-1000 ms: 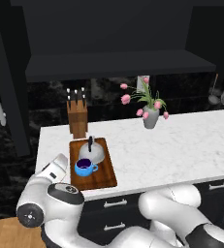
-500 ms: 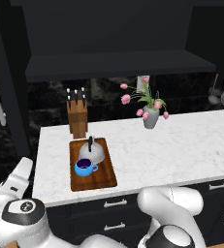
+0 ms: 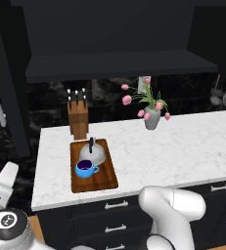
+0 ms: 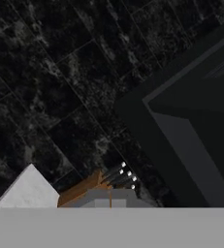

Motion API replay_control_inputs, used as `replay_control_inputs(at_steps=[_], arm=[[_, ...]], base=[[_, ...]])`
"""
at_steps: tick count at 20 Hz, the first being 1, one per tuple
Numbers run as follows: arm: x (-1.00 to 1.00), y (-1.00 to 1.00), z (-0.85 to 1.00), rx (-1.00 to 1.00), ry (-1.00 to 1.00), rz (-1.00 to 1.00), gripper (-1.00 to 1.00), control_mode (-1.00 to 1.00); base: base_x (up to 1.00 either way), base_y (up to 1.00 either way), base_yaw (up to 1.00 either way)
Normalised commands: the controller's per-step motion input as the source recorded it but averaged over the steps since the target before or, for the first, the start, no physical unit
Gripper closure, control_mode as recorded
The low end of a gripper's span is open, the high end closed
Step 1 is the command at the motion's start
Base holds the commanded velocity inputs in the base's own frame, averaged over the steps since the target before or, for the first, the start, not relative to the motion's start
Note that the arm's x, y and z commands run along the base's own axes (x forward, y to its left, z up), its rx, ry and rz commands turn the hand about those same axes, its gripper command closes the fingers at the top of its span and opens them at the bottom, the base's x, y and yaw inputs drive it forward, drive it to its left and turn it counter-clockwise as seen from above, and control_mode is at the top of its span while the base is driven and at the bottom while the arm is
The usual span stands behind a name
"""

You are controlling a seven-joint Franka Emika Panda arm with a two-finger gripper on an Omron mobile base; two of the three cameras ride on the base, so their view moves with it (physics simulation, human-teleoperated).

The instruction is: Pick the kettle from the counter and place it on the tray. Then pick the mug from the cabinet and place it on the tray. Then close the cabinet doors.

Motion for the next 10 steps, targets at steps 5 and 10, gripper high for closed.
replay_control_inputs(at_steps=[5,10], arm=[[0.00,0.01,0.31,-0.15,-0.18,0.04,1.00,-1.00],[0.01,0.00,0.25,-0.27,-0.35,0.02,1.00,-1.00]], base=[[0.00,0.00,0.00],[0.00,0.00,0.00]])
